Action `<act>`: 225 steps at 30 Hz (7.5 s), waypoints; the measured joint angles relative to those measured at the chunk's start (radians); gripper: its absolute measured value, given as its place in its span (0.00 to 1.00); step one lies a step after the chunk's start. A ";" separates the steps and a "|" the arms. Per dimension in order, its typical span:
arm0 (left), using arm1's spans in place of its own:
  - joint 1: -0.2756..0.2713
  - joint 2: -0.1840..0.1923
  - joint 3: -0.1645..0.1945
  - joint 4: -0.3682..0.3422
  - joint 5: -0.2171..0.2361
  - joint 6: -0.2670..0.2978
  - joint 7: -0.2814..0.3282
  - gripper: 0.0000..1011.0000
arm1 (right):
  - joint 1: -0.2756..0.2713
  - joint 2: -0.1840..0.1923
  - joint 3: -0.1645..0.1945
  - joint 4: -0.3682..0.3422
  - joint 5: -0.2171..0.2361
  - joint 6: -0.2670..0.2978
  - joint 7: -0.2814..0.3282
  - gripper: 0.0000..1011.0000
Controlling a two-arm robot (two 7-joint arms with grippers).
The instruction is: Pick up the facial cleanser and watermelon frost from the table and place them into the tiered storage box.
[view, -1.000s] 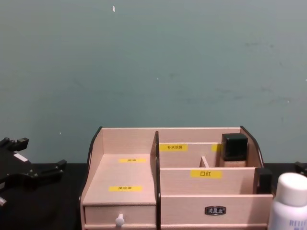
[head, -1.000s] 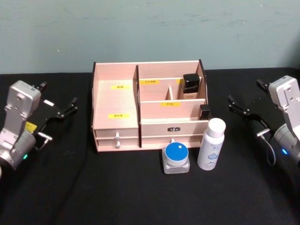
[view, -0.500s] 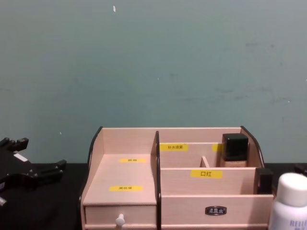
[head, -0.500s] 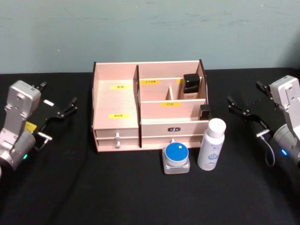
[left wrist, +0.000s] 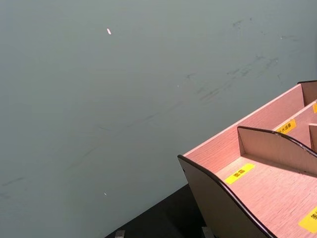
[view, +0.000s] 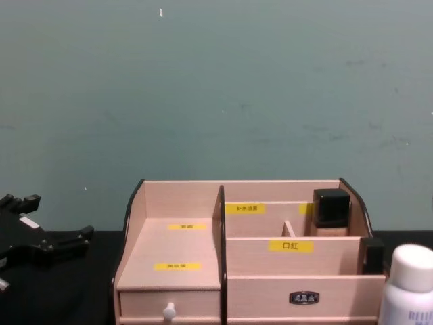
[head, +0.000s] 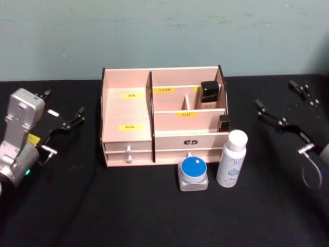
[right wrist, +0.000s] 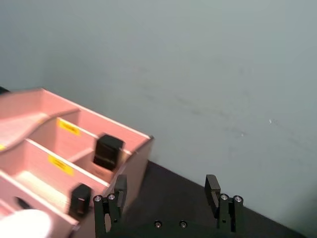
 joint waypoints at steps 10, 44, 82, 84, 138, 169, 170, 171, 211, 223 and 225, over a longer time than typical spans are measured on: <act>0.000 0.000 0.000 0.000 0.000 0.000 0.000 0.99 | -0.198 0.080 0.128 -0.209 0.119 -0.009 0.059 0.99; 0.000 0.000 0.000 0.000 0.000 0.000 0.000 0.99 | -0.334 0.061 0.123 -0.224 0.124 0.105 0.171 0.99; 0.000 0.000 0.000 0.000 0.000 0.000 0.000 0.99 | -0.132 -0.065 0.067 -0.113 0.041 0.293 0.271 0.99; 0.000 0.000 0.000 0.000 0.000 0.000 0.000 0.99 | -0.124 -0.067 0.067 -0.113 0.039 0.303 0.274 0.99; 0.000 0.000 0.000 0.000 0.000 0.000 0.000 0.99 | -0.060 -0.098 0.040 -0.065 0.012 0.350 0.302 0.84; 0.000 0.000 0.000 0.000 0.000 0.000 0.000 0.99 | -0.067 -0.097 0.052 -0.072 0.050 0.354 0.307 0.60; 0.000 0.000 0.000 0.000 0.000 0.000 0.000 0.99 | -0.067 -0.096 0.053 -0.074 0.050 0.354 0.306 0.60; 0.000 0.000 0.000 0.000 0.000 0.000 0.000 0.99 | -0.067 -0.095 0.053 -0.076 0.051 0.354 0.306 0.60; 0.000 0.000 0.000 0.000 0.000 0.000 0.000 0.99 | 0.114 -0.114 -0.008 -0.226 0.024 0.475 0.282 0.60; 0.000 0.000 0.000 0.000 0.000 0.000 0.000 0.99 | 0.241 -0.181 -0.075 -0.148 -0.014 0.498 0.272 0.60; 0.000 0.000 0.000 0.000 0.000 0.000 0.000 0.99 | 0.261 -0.195 -0.087 -0.124 -0.025 0.498 0.272 0.60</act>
